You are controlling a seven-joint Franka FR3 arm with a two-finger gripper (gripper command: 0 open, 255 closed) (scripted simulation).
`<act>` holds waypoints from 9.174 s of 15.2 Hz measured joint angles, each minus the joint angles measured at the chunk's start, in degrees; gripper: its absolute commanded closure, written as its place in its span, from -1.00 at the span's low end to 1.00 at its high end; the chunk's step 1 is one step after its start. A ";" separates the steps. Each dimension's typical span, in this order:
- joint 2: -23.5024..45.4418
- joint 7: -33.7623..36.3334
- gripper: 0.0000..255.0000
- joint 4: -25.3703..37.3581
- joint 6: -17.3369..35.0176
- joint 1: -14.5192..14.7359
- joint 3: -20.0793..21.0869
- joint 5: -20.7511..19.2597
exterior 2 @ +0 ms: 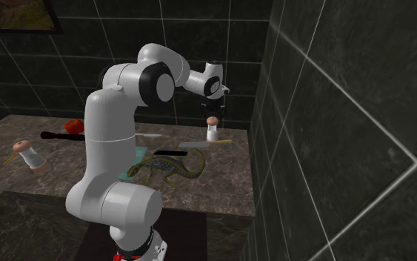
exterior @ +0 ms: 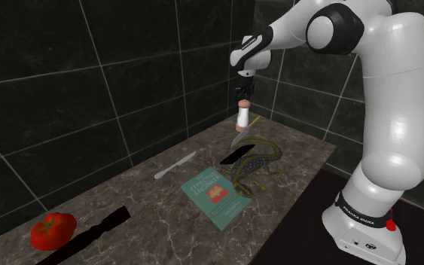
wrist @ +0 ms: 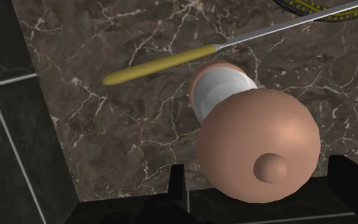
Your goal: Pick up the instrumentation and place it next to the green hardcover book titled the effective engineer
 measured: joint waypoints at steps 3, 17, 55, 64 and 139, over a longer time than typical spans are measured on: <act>-0.01 -0.01 -1.00 -0.09 0.10 0.01 0.00 0.01; -0.45 0.21 1.00 0.32 -0.73 0.11 -0.10 -0.22; -5.81 2.94 1.00 21.87 -27.22 -0.31 -1.66 -3.21; -4.12 3.05 1.00 31.40 -35.11 -1.43 -1.78 -2.67; -66.80 64.31 1.00 -47.01 -16.24 26.22 43.94 4.00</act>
